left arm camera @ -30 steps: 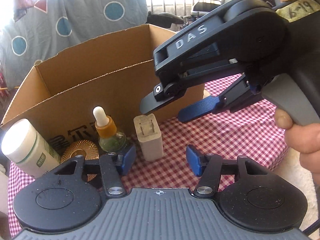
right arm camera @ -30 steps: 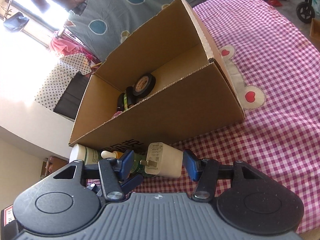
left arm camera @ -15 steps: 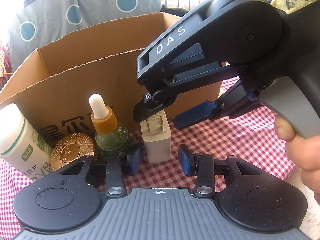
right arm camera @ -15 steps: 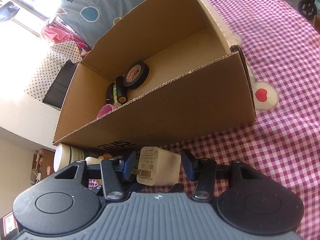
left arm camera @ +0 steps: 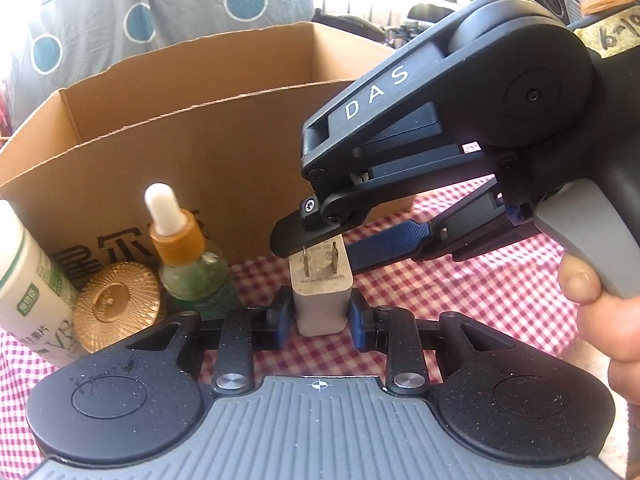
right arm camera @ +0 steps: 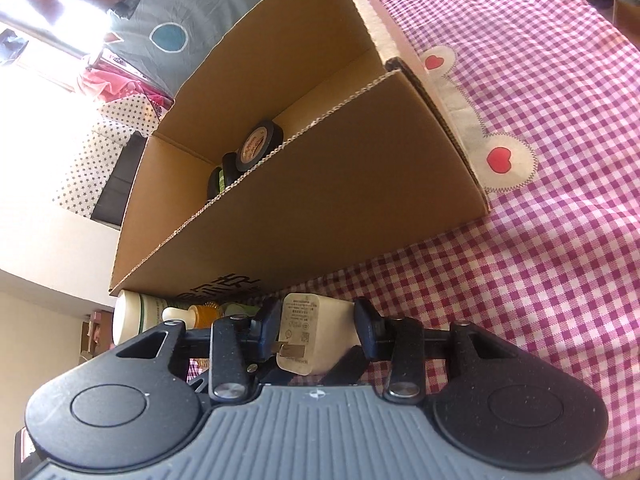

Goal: Organize rigid objects
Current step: 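Lower the right gripper around the white charger and close it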

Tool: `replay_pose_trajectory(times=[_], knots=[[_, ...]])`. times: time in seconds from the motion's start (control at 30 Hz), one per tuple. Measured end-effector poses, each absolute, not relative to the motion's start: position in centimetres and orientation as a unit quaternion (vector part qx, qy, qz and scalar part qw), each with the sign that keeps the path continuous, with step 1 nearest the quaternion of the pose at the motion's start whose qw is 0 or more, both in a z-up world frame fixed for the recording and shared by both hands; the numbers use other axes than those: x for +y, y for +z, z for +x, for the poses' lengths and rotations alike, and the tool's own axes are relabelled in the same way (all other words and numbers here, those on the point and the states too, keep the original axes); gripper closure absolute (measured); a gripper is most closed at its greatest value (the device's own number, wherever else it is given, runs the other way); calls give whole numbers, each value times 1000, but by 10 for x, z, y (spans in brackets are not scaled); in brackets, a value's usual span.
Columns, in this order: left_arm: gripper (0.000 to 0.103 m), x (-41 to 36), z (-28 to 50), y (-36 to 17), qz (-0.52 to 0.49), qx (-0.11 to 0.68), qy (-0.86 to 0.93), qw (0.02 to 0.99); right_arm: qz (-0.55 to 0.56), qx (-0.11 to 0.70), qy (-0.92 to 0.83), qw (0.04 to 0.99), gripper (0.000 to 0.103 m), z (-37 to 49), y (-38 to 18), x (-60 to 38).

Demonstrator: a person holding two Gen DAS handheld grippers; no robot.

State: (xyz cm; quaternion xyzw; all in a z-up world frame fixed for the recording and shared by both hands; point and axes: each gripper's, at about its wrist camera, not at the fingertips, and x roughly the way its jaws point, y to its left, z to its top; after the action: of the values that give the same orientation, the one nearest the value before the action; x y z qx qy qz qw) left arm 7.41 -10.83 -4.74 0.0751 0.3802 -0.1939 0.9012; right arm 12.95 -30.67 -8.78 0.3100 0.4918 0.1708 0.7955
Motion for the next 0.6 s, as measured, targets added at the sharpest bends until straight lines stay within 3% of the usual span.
replay_pose_trajectory(times=[0.6], knots=[[74,-130,74,-49,89,384,-205,896,331,500,162,784,55,124,-93,-320]])
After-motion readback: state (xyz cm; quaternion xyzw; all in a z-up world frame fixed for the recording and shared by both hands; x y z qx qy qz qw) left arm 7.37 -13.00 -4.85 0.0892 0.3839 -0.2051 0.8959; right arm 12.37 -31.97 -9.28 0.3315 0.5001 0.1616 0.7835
